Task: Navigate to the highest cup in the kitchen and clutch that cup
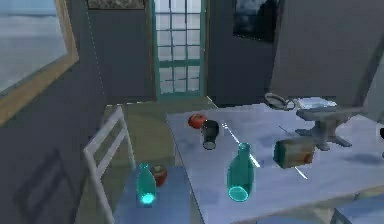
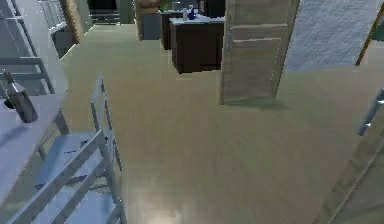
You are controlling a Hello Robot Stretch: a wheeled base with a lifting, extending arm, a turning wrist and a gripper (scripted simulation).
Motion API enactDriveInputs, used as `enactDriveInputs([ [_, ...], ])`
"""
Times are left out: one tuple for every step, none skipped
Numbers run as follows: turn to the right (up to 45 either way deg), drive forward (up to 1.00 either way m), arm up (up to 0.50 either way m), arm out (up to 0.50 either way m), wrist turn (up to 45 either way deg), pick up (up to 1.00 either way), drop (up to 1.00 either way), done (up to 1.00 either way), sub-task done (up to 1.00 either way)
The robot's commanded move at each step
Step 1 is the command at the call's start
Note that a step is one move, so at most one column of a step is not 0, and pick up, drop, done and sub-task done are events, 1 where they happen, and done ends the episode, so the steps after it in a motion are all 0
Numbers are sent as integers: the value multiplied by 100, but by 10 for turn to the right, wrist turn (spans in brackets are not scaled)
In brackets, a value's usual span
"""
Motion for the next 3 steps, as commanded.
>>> enactDriveInputs([
  [450,0,0,0,0,0,0,0,0],
  [450,0,0,0,0,0,0,0,0],
  [270,0,0,0,0,0,0,0,0],
])
